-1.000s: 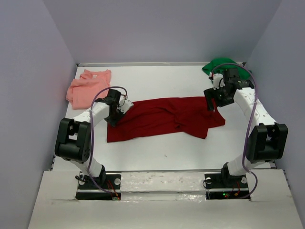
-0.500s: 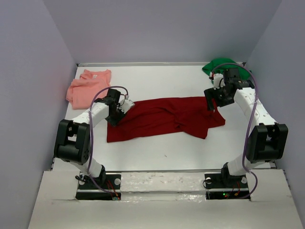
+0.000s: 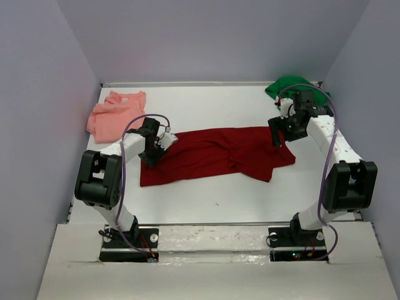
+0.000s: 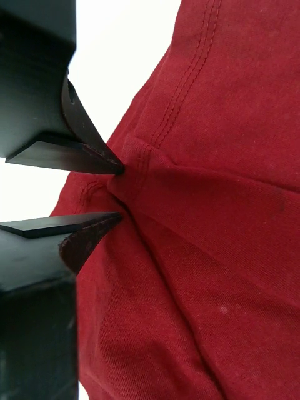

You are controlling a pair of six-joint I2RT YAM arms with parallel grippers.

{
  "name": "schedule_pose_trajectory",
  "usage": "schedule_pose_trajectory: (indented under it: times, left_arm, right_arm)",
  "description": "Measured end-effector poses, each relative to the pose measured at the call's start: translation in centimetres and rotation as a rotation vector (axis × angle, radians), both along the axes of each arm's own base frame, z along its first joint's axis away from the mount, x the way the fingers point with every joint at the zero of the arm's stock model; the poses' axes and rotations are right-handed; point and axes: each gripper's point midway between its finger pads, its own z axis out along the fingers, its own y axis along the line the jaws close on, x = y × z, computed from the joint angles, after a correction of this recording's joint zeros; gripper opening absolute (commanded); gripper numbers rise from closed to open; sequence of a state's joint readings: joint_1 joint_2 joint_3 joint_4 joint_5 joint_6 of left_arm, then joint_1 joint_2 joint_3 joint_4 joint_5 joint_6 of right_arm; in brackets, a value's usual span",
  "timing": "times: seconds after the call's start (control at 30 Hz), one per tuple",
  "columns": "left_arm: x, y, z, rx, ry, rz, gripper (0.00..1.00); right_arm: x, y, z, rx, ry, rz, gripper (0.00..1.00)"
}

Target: Fold and stack the t-shirts

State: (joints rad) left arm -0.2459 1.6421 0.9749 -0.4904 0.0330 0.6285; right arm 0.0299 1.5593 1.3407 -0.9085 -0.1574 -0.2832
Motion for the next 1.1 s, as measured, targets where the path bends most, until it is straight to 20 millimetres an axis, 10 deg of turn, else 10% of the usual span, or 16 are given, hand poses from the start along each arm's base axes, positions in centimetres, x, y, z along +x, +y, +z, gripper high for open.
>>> schedule_pose_trajectory:
  times: [0.27,0.5,1.1]
  left_arm:
    - [0.2,0.0,0.1,0.003,-0.008,0.002,0.36]
    - [0.7,0.1,0.3,0.007,-0.028,0.010,0.00]
    - [2.9,1.8,1.7,0.103,-0.130,0.084,0.00]
  right_arm:
    - [0.0,0.1,0.0,0.006,0.000,0.003,0.84]
    - [0.0,0.1,0.0,0.008,0.001,0.004,0.84]
    - [-0.3,0.2,-0.4,0.024,0.013,0.003,0.83]
